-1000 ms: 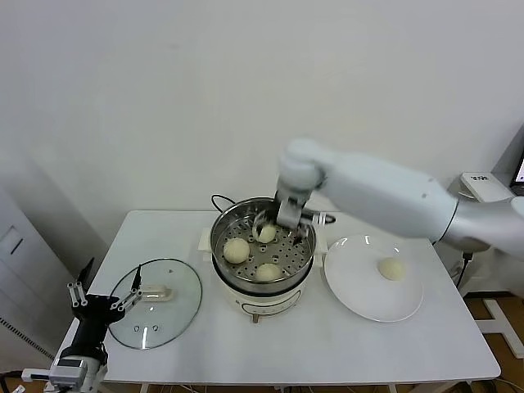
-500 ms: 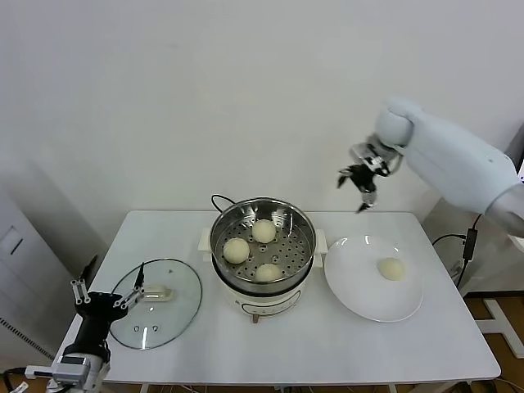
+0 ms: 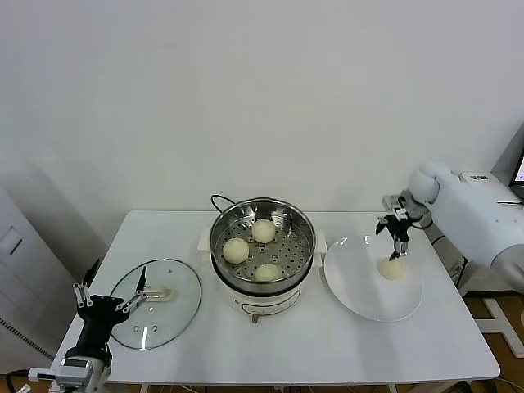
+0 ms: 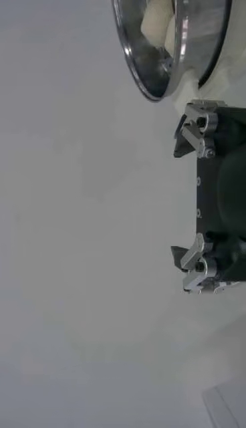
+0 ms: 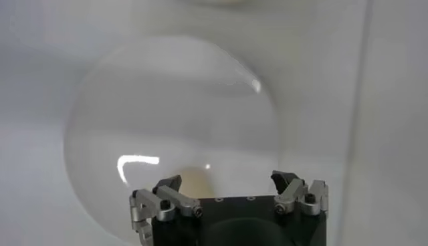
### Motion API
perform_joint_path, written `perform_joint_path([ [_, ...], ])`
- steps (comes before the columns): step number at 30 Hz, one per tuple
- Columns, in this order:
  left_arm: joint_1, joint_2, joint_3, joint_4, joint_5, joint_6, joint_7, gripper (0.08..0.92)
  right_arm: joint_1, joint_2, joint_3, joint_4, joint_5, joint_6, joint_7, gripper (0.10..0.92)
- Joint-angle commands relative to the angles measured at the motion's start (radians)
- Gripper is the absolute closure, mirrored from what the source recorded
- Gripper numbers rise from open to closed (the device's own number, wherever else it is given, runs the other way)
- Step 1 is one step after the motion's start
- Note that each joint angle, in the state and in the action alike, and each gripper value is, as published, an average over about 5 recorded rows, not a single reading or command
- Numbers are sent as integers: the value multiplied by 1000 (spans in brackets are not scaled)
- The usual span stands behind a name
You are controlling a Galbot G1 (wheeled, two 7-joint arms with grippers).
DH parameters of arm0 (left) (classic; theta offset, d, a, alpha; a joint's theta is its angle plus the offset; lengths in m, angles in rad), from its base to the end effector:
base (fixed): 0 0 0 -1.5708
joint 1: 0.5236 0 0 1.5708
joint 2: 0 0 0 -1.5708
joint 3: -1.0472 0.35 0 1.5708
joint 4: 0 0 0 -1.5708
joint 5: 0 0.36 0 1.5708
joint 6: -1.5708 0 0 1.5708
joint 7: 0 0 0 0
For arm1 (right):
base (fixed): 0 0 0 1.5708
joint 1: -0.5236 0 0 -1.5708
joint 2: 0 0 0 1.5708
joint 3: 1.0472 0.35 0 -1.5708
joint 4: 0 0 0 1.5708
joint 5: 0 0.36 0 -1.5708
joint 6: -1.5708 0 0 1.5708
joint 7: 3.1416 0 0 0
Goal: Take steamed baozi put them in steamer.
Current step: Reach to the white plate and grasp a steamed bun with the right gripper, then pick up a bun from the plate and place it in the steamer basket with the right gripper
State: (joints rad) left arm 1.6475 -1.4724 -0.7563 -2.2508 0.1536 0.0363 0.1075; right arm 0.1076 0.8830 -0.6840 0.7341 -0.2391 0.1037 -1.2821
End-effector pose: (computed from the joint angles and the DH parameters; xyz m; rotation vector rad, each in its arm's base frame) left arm 0.1588 0.0764 -0.2502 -0.0550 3.0629 0.5730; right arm 0.6018 -0.2177 -0.1722 1.2784 -1.2915 1.3407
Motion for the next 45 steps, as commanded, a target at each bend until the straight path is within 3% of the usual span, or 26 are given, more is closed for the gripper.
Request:
perform_joint_path([
  [1,2,0,0,4,2,-1,1,177,-114,-14,79,-40,-80,-14,26,203],
  [16,5,8,2,12,5,-3,2,177,-138,18,123,-97,-129,-5,92,216],
  [22,5,14,1,15,3,-3,3,177,-127,29,124,-120,-129,0,103,323],
  [30,6,18,-4,12,-1,-4,3,177,-91,17,69,-88,-75,-13,88,554],
  [36,7,24,-9,2,-6,-2,1,177,30,-4,-88,-2,105,-44,68,683],
  [45,2,21,-15,-10,-14,-2,2,177,508,38,-525,185,645,-191,51,694],
])
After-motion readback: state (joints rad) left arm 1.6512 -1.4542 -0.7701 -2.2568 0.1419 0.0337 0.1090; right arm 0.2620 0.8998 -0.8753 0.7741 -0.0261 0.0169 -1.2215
